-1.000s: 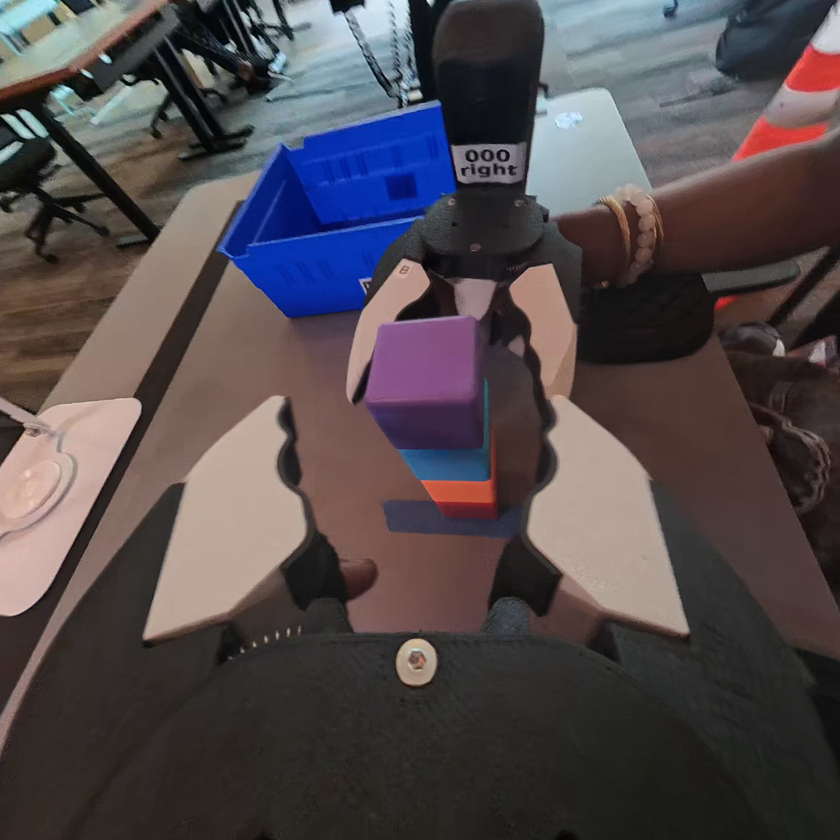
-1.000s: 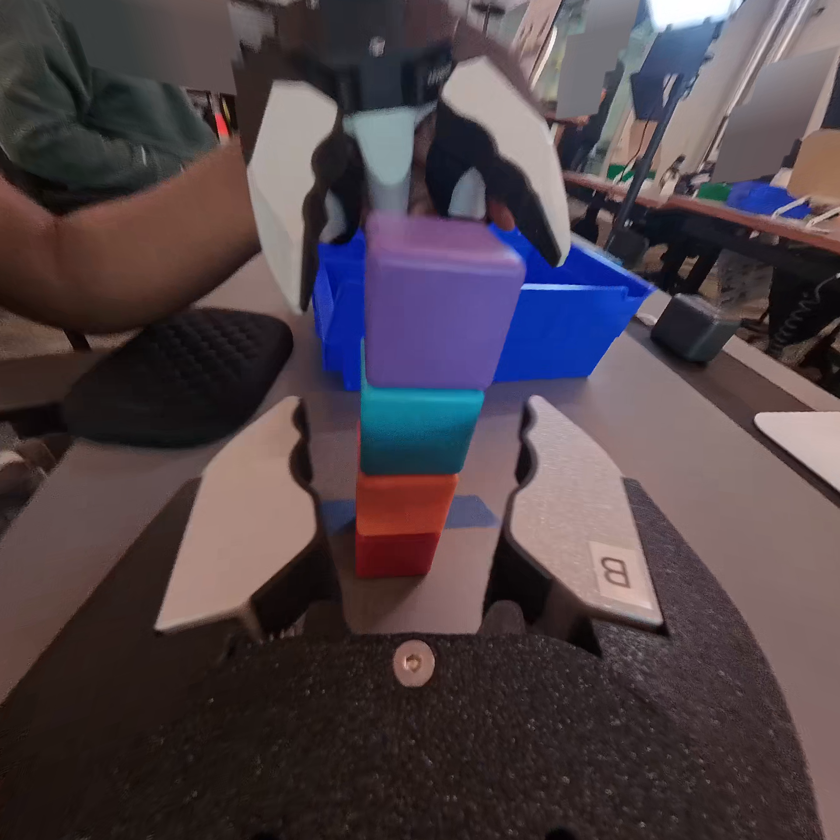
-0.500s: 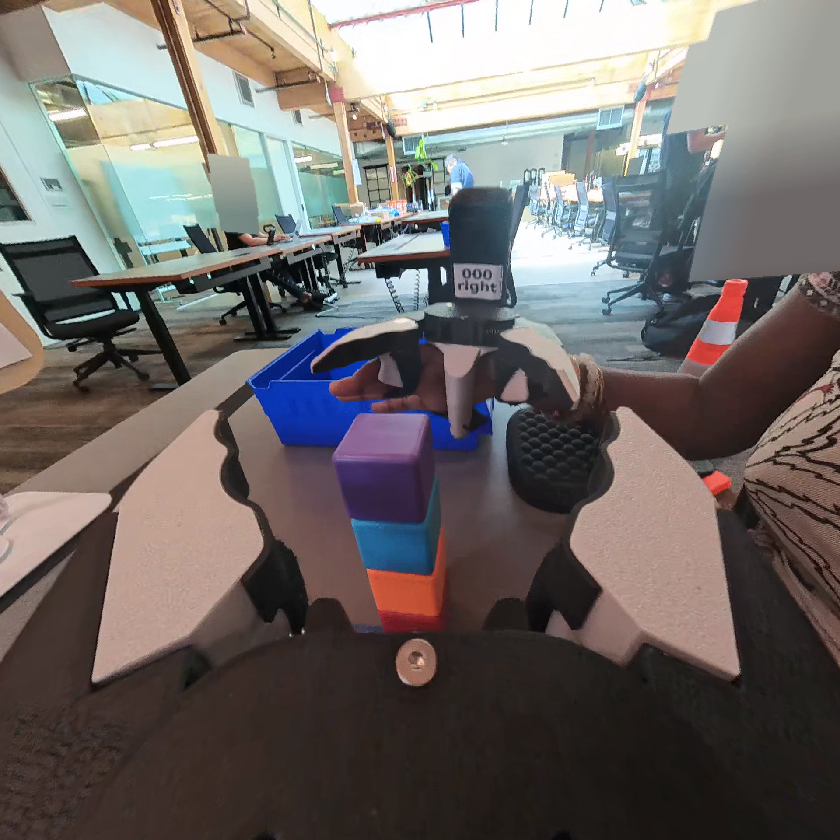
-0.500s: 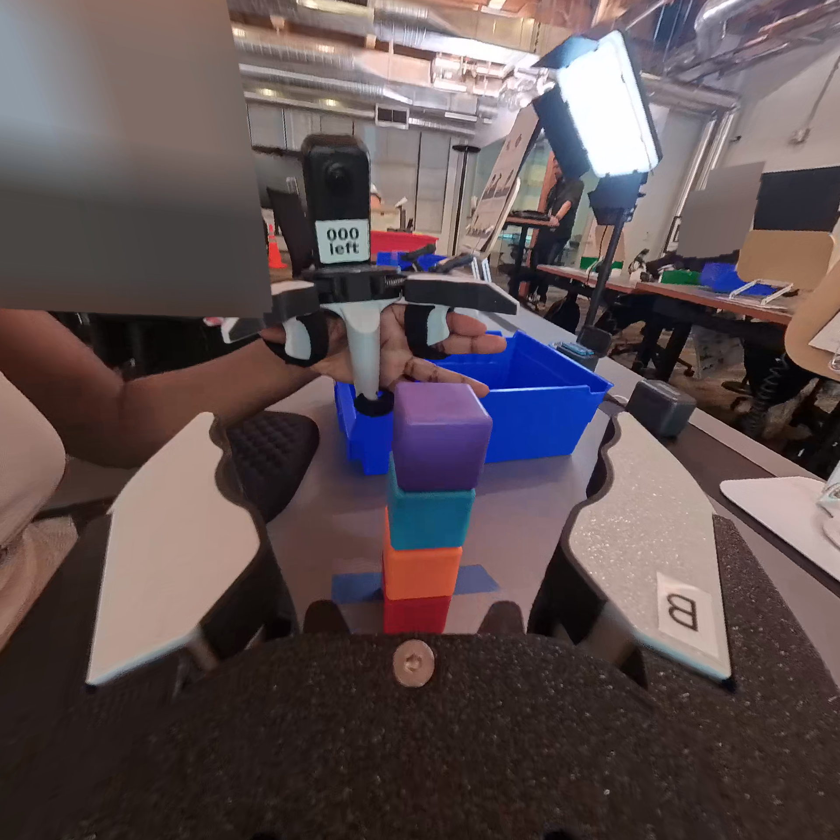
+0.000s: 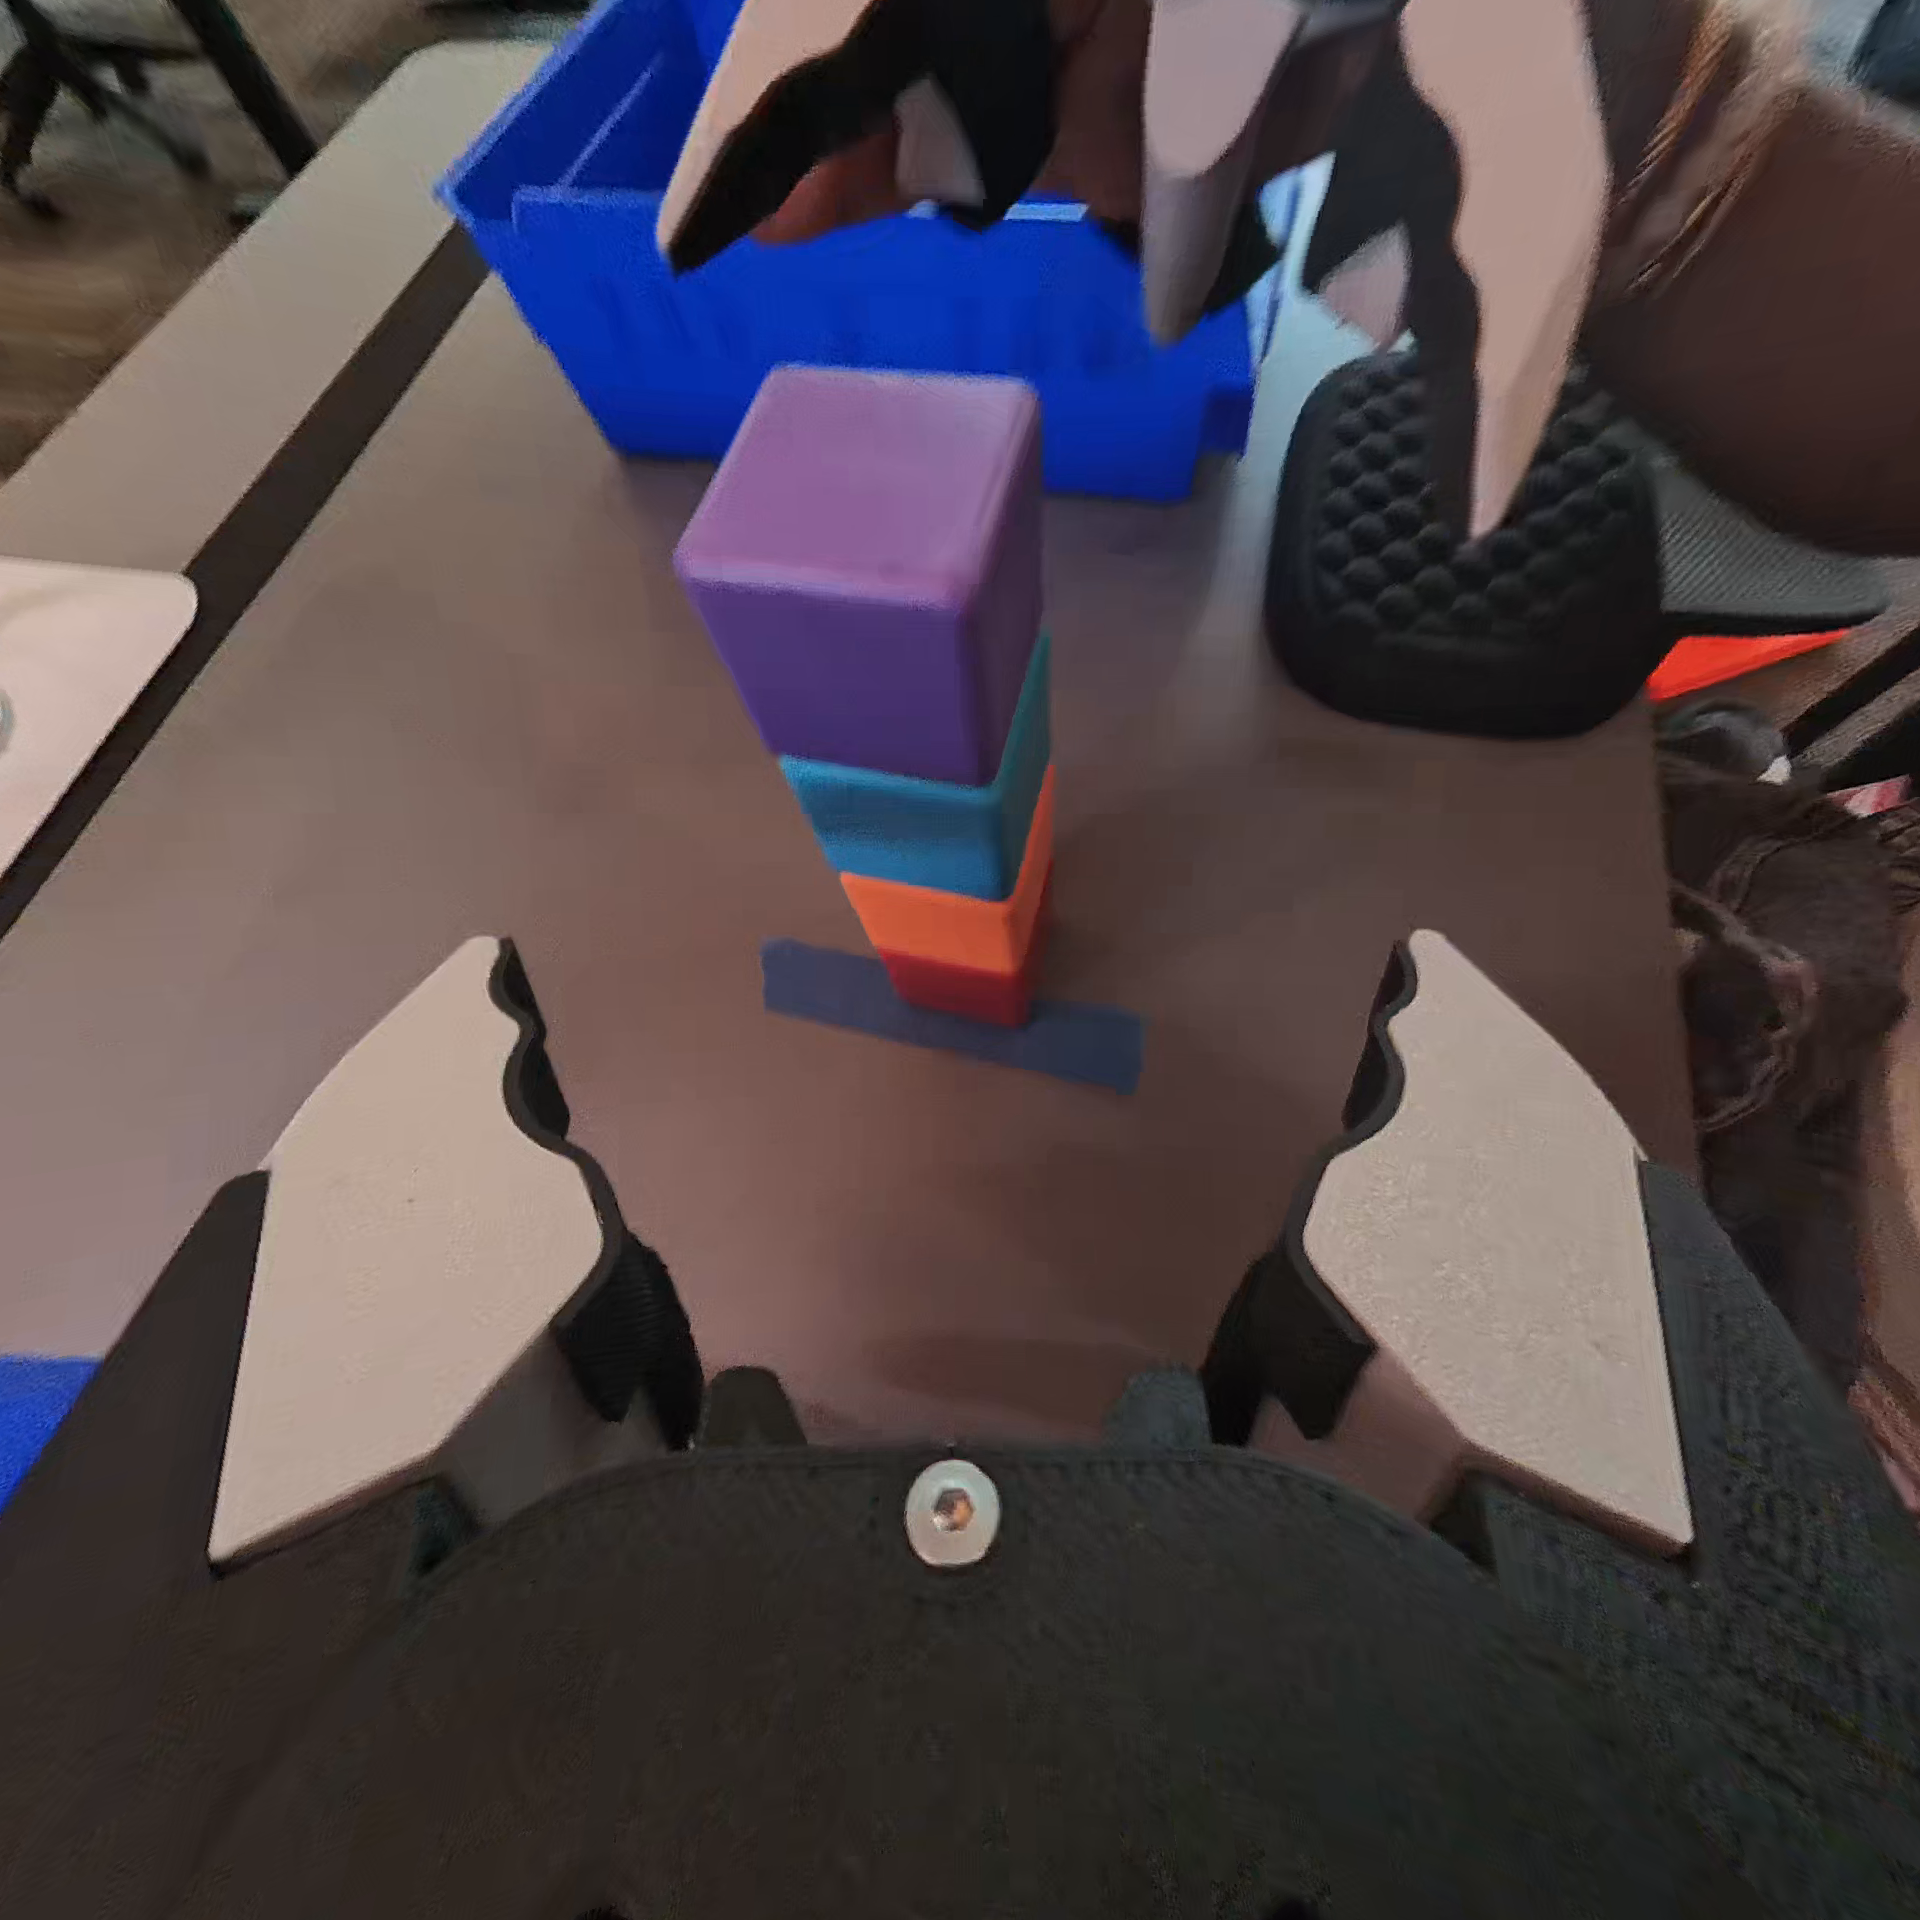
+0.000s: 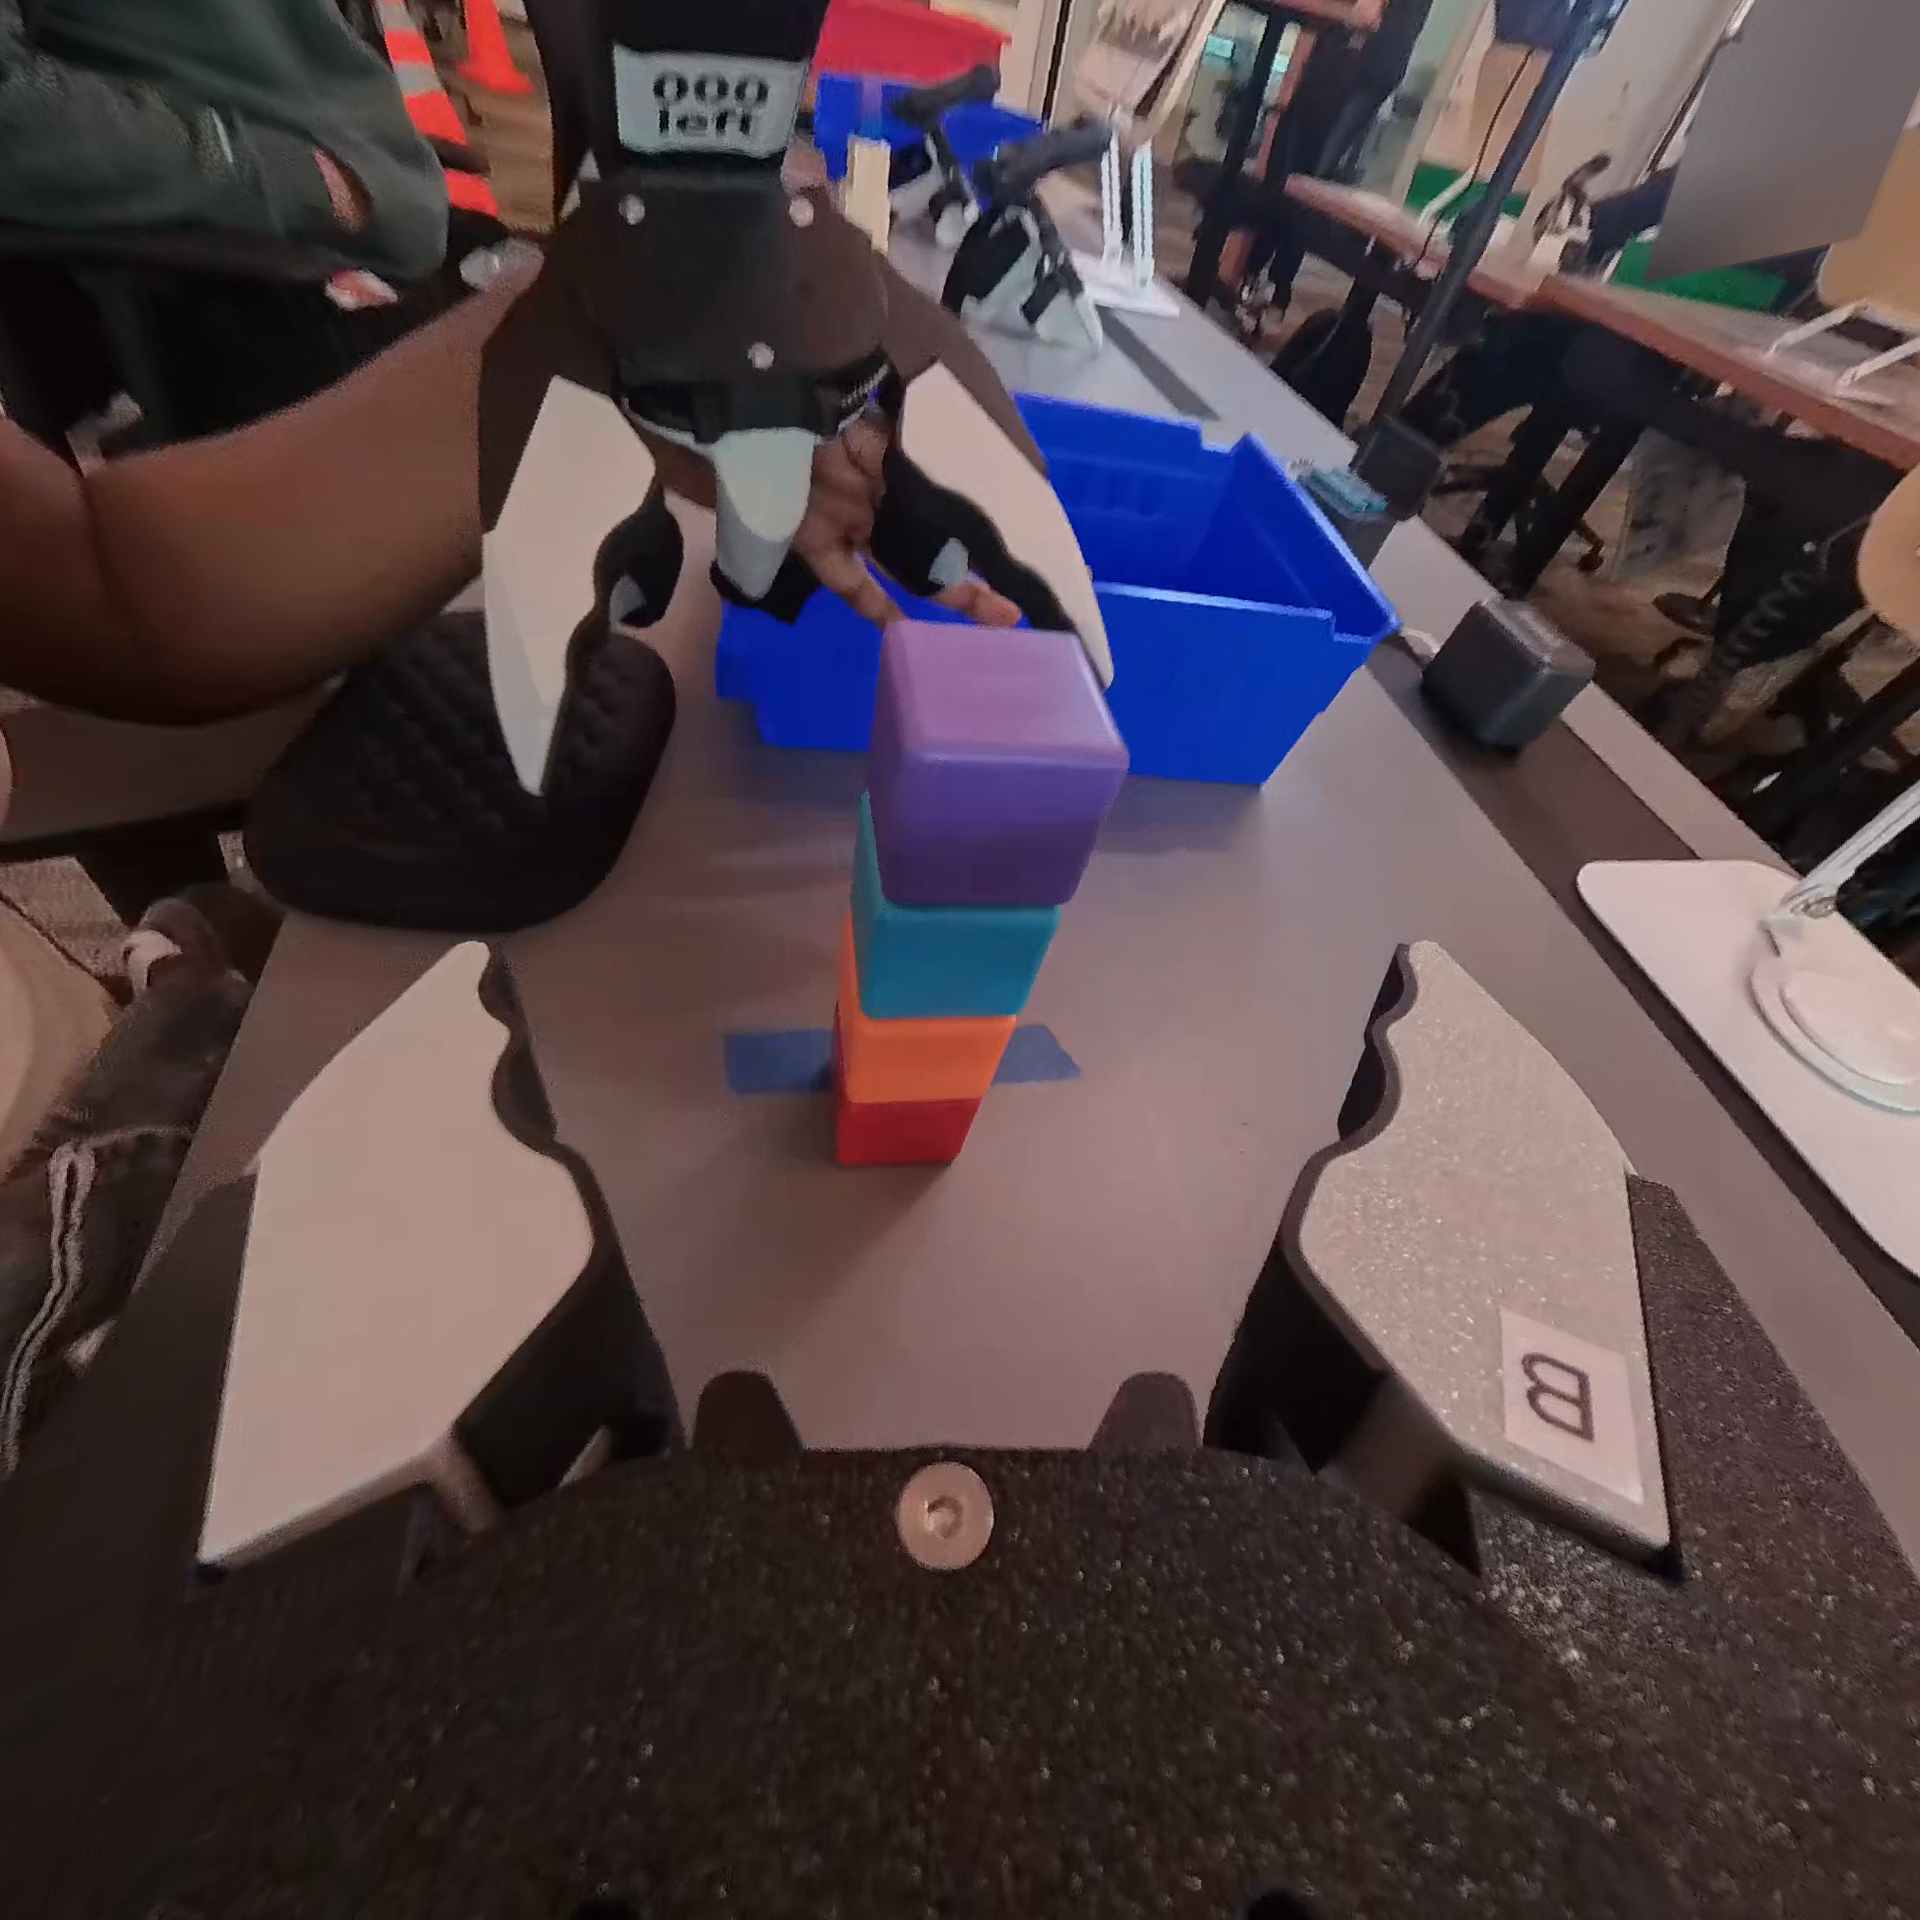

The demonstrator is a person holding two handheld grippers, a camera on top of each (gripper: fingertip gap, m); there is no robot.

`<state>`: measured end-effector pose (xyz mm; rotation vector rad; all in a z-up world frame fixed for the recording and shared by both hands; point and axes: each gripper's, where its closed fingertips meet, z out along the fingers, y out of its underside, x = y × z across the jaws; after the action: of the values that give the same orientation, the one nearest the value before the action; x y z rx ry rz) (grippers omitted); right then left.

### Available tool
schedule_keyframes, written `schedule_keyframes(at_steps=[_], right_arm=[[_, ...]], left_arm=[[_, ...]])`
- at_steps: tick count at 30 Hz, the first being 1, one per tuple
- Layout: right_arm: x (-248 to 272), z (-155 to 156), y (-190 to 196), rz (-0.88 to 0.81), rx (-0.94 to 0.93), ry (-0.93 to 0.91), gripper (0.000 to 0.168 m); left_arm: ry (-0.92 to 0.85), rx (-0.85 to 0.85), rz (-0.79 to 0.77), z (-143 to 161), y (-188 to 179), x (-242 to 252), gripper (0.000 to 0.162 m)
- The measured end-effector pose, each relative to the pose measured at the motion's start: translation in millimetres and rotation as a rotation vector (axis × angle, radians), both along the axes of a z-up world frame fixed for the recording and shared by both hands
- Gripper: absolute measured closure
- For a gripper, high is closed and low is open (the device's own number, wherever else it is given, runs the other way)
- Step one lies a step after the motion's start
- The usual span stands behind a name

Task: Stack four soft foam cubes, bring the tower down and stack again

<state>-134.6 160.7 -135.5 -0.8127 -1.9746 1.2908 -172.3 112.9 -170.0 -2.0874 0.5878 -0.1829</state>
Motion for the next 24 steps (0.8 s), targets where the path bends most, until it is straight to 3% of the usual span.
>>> schedule_keyframes(at_steps=[6, 15, 18, 24], right_arm=[[7.5, -34.2, 1.0, -0.010, 0.140, -0.189, 0.026], [13.4, -77.2, 6.8, -0.020, 0.299, -0.397, 0.027], [12.6, -73.0, 3.7, -0.003, 0.274, -0.370, 0.027], [3.9, -32.9, -5.3, 0.031, 0.088, -0.168, 0.028]], left_arm=[[0.152, -0.181, 0.072, -38.1, -9.1, -18.4, 0.017], [0.168, -0.361, 0.099, -70.9, -21.9, -20.5, 0.017], [0.143, -0.260, 0.085, -61.3, -13.2, -18.4, 0.017], [-0.090, 0.134, 0.056, -2.2, 14.2, -6.3, 0.017]])
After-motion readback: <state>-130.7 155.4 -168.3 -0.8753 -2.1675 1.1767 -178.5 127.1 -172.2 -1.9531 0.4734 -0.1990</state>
